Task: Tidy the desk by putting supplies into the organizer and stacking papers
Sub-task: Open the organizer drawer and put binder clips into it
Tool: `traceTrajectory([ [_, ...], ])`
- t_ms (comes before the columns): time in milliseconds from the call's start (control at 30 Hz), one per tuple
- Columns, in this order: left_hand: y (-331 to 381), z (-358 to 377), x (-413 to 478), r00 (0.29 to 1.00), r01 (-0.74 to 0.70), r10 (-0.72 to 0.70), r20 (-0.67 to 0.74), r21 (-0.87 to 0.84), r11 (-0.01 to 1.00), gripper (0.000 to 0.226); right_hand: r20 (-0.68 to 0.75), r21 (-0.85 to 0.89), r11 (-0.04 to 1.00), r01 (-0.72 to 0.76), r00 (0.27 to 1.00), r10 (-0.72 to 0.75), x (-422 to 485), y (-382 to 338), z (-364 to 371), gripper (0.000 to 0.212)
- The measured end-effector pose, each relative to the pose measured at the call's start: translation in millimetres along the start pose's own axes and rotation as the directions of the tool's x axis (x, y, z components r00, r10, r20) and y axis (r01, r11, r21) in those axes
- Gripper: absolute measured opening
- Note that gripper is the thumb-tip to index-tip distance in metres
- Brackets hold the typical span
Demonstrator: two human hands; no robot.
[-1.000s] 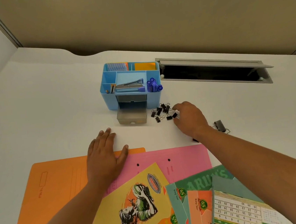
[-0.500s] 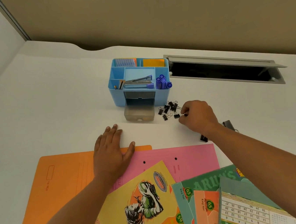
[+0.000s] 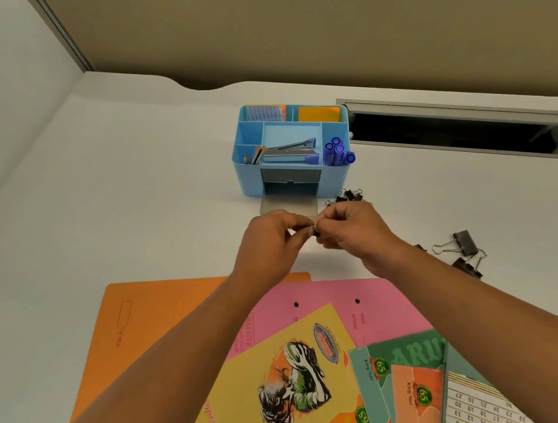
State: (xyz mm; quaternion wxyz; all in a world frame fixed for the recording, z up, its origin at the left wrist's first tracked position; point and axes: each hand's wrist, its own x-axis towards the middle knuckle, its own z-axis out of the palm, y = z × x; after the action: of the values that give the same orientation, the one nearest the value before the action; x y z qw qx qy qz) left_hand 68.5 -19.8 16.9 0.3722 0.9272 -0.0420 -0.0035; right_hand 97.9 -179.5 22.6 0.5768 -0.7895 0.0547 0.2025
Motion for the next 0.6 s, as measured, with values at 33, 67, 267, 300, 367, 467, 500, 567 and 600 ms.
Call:
traceTrajectory([
  [33,-0.4,-2.1,2.3,1.0,0.006,-0.006,0.006,0.009,1.0,0.021,0.008,0.008,1.0,0.002,1.0,-0.002,0.5,-0.8,1.0,0.007],
  [67,-0.5,-4.0,5.4,1.0,0.023,-0.023,0.0,0.007,1.0,0.02,0.009,0.025,1.0,-0.002,1.0,0.002,1.5,-1.6,1.1,0.008],
  [267,-5.4,-18.9,33.5,0.952,0.254,-0.26,-0.161,-0.061,0.965,0.015,-0.112,-0.046,0.999,-0.029,0.993,0.023,9.5,2.4,-19.6,0.009],
  [300,-7.0,-18.8,38.1,0.945,0.286,-0.291,-0.15,-0.052,0.957,0.014,-0.141,-0.072,0.997,-0.025,0.99,0.015,11.2,5.6,-25.0,0.012],
  [367,-9.4,-16.5,45.0,0.931,0.345,-0.346,-0.118,-0.03,0.938,0.014,-0.192,-0.142,0.99,-0.013,0.981,-0.015,15.5,12.6,-35.2,0.015],
  [467,-14.6,-11.1,50.9,0.917,0.394,-0.392,-0.078,0.015,0.919,0.013,-0.228,-0.295,0.955,-0.015,0.972,-0.055,21.8,23.2,-50.0,0.015],
  [500,-15.9,-10.0,50.9,0.914,0.401,-0.398,-0.079,0.017,0.916,0.014,-0.237,-0.344,0.939,-0.023,0.969,-0.063,23.1,26.6,-54.6,0.016],
  [567,-17.7,-8.9,48.9,0.914,0.395,-0.391,-0.106,0.011,0.919,0.02,-0.248,-0.422,0.906,-0.037,0.966,-0.076,24.5,32.3,-61.5,0.018],
  [600,-18.0,-8.6,46.9,0.918,0.382,-0.378,-0.123,0.014,0.924,0.024,-0.248,-0.454,0.89,-0.041,0.965,-0.082,24.9,35.0,-63.8,0.02],
])
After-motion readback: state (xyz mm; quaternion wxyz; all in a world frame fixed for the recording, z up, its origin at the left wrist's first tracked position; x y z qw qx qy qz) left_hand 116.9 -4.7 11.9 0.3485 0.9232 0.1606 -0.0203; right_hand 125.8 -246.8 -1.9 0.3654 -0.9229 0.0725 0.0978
